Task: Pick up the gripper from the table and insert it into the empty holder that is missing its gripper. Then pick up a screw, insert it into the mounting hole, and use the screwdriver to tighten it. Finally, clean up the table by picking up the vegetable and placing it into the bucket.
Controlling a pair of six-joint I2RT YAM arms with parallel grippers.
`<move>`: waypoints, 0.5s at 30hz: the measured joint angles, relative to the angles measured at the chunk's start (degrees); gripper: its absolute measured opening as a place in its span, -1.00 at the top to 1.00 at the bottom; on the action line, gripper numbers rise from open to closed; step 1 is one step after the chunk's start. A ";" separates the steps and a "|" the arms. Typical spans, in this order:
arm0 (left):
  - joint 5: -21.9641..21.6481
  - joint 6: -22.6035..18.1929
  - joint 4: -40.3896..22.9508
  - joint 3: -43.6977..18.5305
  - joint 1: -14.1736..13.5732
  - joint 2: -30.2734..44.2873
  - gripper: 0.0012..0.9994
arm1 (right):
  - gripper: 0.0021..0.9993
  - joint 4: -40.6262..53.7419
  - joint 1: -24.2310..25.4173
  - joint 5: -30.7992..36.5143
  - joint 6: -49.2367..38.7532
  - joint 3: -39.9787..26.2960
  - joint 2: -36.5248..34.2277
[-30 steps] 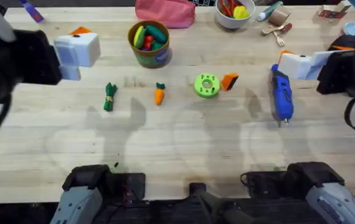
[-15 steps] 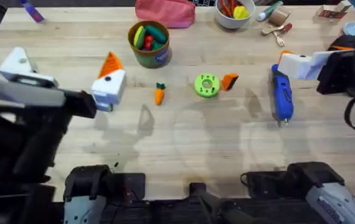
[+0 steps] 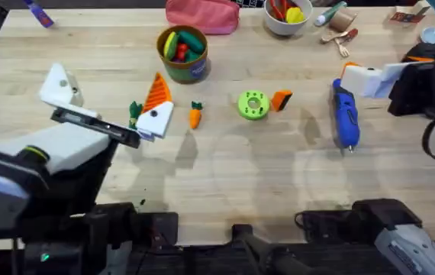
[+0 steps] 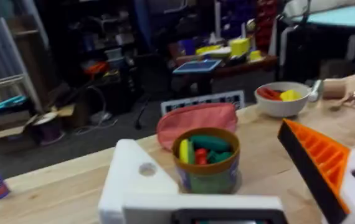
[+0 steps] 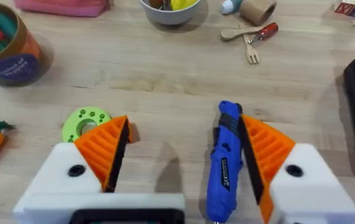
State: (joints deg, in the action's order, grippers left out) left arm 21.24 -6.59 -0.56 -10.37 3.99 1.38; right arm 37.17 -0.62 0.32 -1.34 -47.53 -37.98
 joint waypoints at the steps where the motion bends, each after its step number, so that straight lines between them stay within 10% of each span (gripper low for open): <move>1: 0.77 0.90 1.56 1.01 0.00 -0.38 -0.97 | -0.99 0.02 0.00 0.00 0.00 0.00 0.00; 15: 22.52 5.48 11.91 8.94 -2.15 -1.08 -0.97 | -0.99 0.01 0.00 0.00 0.00 0.00 0.00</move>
State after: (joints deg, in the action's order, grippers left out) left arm 43.76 -1.11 11.35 -1.43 1.84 0.31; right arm 37.18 -0.62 0.32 -1.34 -47.53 -37.98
